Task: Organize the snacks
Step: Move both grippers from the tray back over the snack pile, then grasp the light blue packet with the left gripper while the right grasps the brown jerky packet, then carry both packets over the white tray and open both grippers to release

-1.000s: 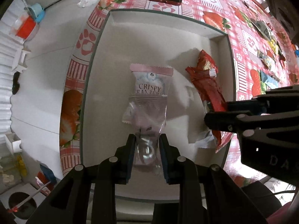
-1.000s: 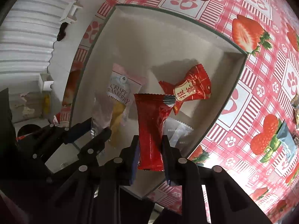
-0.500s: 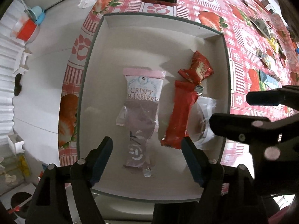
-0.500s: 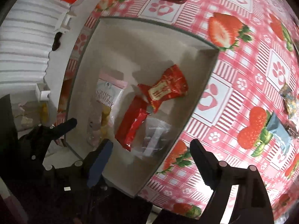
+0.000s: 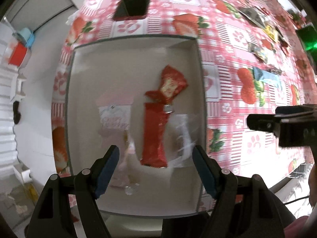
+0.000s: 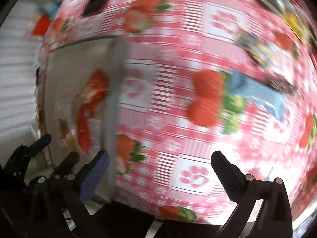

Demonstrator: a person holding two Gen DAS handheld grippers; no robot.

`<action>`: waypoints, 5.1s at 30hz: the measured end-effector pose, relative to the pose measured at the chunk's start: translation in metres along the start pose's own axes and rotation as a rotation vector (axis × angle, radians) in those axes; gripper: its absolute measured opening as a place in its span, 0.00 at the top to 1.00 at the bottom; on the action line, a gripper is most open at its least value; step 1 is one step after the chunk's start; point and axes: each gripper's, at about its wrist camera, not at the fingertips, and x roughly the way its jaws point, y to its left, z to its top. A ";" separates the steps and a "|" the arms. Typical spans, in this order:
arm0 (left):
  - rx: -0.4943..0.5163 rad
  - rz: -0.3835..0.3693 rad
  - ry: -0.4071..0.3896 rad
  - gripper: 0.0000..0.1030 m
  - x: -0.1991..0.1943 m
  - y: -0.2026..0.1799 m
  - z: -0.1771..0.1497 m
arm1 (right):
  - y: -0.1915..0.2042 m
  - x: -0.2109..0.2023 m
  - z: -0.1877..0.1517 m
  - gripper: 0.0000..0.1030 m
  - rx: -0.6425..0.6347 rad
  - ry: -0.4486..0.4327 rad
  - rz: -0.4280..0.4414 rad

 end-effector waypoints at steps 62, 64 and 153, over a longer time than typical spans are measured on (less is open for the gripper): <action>0.072 0.112 0.063 0.22 0.054 -0.118 0.069 | -0.289 -0.020 -0.008 0.00 0.418 -0.167 -0.109; 0.075 0.095 0.081 0.22 0.058 -0.128 0.060 | -0.297 -0.027 -0.010 0.00 0.430 -0.172 -0.112; 0.122 0.012 -0.003 0.75 0.003 -0.047 0.009 | -0.078 -0.074 -0.003 0.59 -0.053 -0.063 -0.029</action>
